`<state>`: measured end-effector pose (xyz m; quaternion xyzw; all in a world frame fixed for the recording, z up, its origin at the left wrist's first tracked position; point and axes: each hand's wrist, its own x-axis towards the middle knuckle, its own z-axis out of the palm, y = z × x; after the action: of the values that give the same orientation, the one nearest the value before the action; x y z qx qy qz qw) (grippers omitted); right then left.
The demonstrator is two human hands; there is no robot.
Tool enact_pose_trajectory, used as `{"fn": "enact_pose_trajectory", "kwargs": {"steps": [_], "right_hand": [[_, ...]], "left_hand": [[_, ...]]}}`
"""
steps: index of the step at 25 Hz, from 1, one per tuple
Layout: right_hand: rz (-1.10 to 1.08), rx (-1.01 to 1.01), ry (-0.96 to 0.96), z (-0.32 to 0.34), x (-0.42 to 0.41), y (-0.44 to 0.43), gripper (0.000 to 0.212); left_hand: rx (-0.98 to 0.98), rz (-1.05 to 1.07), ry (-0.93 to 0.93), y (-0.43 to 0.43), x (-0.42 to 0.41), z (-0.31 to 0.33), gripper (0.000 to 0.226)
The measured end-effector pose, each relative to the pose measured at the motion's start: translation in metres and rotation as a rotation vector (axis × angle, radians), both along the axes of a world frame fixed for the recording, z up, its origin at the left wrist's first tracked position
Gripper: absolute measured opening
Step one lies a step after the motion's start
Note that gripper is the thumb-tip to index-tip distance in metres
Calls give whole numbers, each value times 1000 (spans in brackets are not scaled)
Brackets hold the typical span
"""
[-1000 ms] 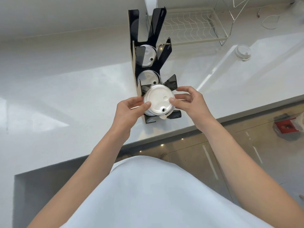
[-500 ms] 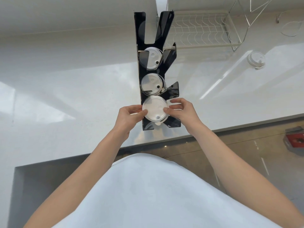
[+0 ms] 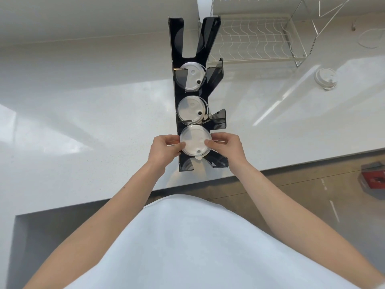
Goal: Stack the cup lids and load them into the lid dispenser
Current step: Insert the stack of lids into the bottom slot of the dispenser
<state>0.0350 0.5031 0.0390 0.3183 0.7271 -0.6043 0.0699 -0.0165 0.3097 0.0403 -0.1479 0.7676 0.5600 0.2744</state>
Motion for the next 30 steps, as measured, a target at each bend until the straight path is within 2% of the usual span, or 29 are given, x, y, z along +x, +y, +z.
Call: {"fn": "enact_pose_trajectory", "kwargs": {"steps": [11, 17, 27, 30], "right_hand": [[98, 138, -36, -3, -10, 3, 32], [117, 125, -61, -6, -10, 4, 30], [103, 63, -117, -4, -8, 5, 39], [86, 16, -82, -6, -2, 5, 35]], "left_hand": [[-181, -18, 87, 7, 0, 3, 32], [-205, -11, 75, 0, 8, -5, 35], [-212, -26, 86, 2, 8, -3, 35], [-170, -26, 89, 2, 11, 0, 39]]}}
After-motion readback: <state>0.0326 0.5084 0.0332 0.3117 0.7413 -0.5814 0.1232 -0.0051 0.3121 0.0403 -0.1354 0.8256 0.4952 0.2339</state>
